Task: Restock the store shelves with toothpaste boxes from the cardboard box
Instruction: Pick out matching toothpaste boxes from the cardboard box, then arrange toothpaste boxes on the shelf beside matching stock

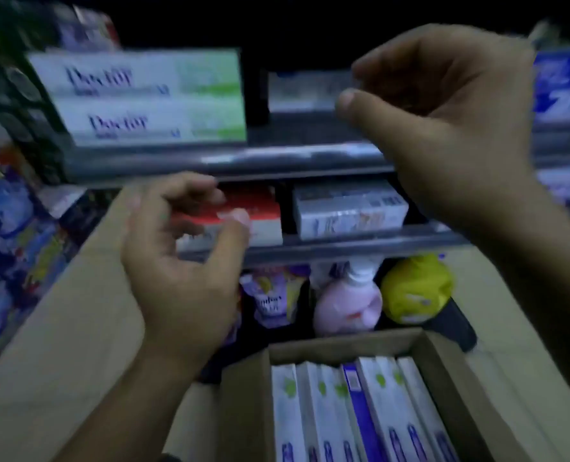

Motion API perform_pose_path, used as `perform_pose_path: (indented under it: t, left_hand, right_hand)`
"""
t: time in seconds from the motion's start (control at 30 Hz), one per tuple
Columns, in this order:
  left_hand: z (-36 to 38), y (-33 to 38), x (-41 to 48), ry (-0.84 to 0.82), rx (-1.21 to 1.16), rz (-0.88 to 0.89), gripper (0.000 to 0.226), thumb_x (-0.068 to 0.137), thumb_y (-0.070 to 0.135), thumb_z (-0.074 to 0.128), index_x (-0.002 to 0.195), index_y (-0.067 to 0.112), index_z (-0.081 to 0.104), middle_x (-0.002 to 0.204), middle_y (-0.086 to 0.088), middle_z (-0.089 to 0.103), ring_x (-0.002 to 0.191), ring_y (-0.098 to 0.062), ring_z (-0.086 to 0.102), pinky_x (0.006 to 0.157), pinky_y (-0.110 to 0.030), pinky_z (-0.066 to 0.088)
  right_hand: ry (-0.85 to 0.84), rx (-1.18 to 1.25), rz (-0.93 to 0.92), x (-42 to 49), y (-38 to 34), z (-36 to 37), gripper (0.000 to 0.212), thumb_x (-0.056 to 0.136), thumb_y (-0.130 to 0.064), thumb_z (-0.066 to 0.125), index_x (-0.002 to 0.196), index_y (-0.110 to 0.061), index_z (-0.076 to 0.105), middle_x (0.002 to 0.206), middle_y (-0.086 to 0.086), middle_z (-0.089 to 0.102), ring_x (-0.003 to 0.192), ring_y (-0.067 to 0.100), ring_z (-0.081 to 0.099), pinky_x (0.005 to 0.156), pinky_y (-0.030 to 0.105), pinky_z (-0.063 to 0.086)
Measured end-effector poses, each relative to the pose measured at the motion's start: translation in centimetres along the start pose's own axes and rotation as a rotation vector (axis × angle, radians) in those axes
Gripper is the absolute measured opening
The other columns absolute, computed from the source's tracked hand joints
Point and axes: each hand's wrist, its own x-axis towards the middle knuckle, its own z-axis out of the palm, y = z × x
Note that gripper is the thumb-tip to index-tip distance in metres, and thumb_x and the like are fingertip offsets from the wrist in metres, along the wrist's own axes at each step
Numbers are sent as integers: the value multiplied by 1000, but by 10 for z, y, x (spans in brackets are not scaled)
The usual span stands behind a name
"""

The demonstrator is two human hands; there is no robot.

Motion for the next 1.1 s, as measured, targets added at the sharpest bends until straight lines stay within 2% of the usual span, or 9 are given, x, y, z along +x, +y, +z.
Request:
perform_pose_path:
  t: [0.17,0.3,0.4,0.53,0.7,0.8,0.9,1.03,1.1]
  left_hand:
    - [82,-50,-153,-440,107,-612,33,87,13,79,101,37,62,91,10,67,80,-6,64,68,-17,49]
    - [89,-87,-207,-817,516,-841,20,87,32,79,102,30,65,82,12,64,68,3,62,57,-9,40]
    - [89,-95,-229,-1066,798,-924,46,91,47,72,126,21,60,107,8,64,95,-19,67,76,-30,50]
    - [103,-94,-267,-1172,1004,-1041,64,92,53,63,139,14,46,131,-11,51,114,-33,59,87,-40,52]
    - [99,-69,-323,-1026,965,-1141,95,92,41,69,161,14,10,150,-14,28,135,-33,35,107,-45,42]
    - [98,-57,-334,-804,916,-1189,86,90,21,74,157,25,21,139,-14,39,126,-34,43,101,-44,45]
    - [100,-50,-335,-581,825,-1335,72,83,6,77,143,13,38,130,-16,53,120,-34,55,100,-48,52]
    - [97,-34,-325,-567,859,-1436,44,85,18,78,124,7,59,123,-16,59,112,-34,59,96,-43,52]
    - [96,-16,-312,-620,753,-1341,40,85,18,77,122,13,63,117,-10,56,105,-25,58,90,-29,47]
  right_hand:
    - [-247,-23,334,-108,124,-27,7,85,-22,76,83,-15,74,72,3,73,57,8,65,54,29,52]
    - [-440,35,591,-184,202,-27,7,85,-10,77,79,-10,75,70,6,73,53,-2,59,53,19,46]
    - [-623,91,776,-229,236,-21,11,85,-4,76,76,-11,74,69,11,73,59,6,58,60,25,45]
    - [-783,53,888,-268,257,-20,6,84,-14,79,80,-16,75,72,4,74,62,8,63,63,26,48]
    - [-791,104,1127,-310,254,-28,13,86,-16,80,84,-28,73,73,1,75,74,26,73,70,42,57]
    - [-794,99,1241,-329,234,-34,11,87,-16,78,91,-25,75,74,2,75,73,27,73,74,45,59]
    - [-829,116,1340,-338,208,-38,11,89,-12,77,93,-22,74,72,3,76,71,29,73,72,50,60]
    - [-797,111,1390,-334,187,-47,24,85,-10,78,89,-32,71,74,-2,76,72,21,73,70,42,58]
    - [-825,101,1305,-326,186,-55,45,80,-8,83,108,-39,67,102,-18,73,87,3,68,78,32,56]
